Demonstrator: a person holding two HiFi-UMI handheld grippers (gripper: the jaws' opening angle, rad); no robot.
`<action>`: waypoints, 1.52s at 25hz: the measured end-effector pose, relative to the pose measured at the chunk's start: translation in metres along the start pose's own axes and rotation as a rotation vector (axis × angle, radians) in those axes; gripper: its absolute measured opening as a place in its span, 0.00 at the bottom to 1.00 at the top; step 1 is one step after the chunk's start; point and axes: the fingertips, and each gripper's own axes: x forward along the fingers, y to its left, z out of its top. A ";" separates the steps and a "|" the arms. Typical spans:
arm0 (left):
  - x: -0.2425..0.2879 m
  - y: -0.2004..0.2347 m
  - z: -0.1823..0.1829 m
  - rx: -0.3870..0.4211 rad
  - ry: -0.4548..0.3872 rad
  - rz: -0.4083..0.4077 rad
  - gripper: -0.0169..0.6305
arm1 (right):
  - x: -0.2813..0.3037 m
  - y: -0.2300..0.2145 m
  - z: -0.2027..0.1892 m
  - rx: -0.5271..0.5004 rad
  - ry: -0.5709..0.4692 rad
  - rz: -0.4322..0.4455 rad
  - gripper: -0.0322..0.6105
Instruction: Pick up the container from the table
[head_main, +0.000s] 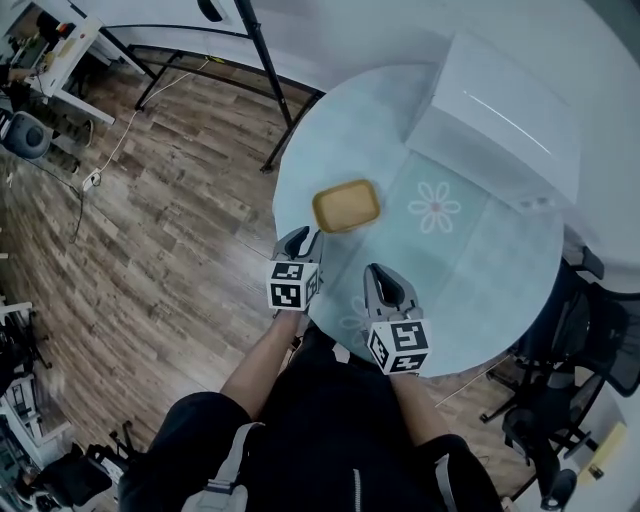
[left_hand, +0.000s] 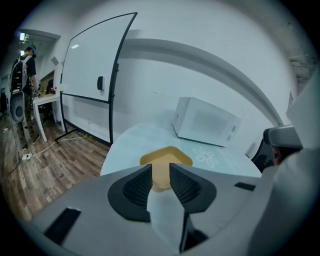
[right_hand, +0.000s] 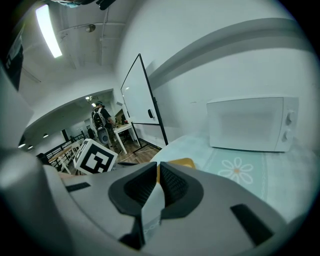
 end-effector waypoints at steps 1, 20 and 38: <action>0.005 0.003 -0.003 -0.010 0.008 0.009 0.18 | 0.000 -0.003 -0.002 0.006 0.004 -0.003 0.09; 0.085 0.035 -0.040 -0.055 0.178 0.073 0.22 | -0.008 -0.032 -0.022 0.100 0.041 -0.077 0.09; 0.080 0.002 -0.053 0.082 0.211 -0.079 0.07 | -0.017 -0.038 -0.029 0.138 0.020 -0.114 0.09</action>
